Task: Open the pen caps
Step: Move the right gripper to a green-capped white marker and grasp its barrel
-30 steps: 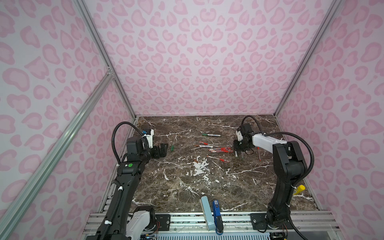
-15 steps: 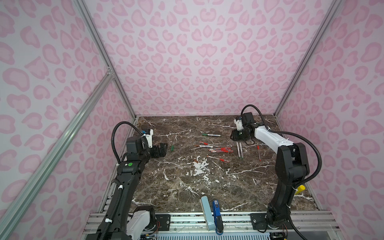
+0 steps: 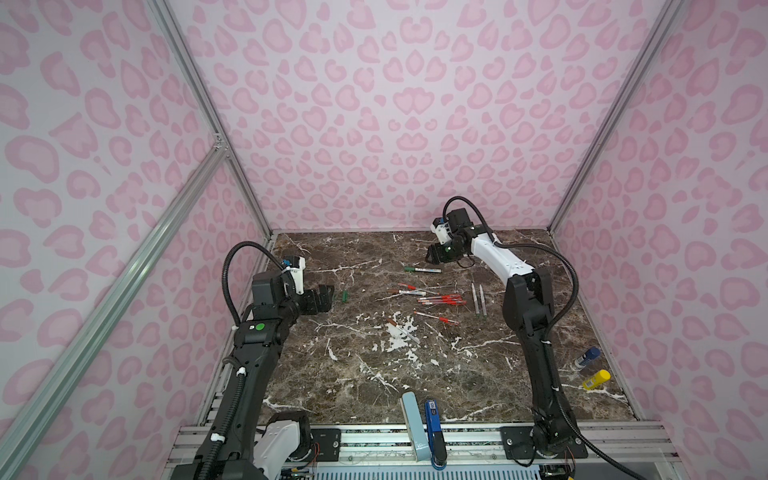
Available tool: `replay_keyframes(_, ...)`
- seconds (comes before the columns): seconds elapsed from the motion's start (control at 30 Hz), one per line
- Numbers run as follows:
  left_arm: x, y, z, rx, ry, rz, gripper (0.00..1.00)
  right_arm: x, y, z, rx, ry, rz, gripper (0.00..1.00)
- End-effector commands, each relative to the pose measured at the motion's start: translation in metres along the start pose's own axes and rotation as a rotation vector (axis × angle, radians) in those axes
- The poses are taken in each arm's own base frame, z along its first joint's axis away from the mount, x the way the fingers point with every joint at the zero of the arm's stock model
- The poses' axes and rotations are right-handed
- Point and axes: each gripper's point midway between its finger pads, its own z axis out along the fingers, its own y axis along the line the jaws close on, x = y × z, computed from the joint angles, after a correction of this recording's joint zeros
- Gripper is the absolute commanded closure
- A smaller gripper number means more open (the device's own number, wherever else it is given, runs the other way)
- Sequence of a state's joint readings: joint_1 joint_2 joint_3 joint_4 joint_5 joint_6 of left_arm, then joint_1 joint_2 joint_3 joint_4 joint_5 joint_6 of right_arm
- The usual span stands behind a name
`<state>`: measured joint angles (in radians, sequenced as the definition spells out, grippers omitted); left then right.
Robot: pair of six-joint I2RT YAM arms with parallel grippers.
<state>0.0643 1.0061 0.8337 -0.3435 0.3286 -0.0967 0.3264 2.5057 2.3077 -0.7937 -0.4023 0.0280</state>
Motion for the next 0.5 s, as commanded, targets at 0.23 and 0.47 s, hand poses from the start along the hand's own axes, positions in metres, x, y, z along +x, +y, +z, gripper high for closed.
replay_keyframes(0.23,-0.005,0.006,0.003,-0.013,-0.015,0.010,0.02,0.003,0.012,0.054,-0.091,0.047,0.012,0.35)
replay_keyframes(0.47,-0.005,0.010,0.006,-0.013,-0.011,-0.009,0.02,0.027,0.014,0.059,-0.113,0.102,0.017,0.39)
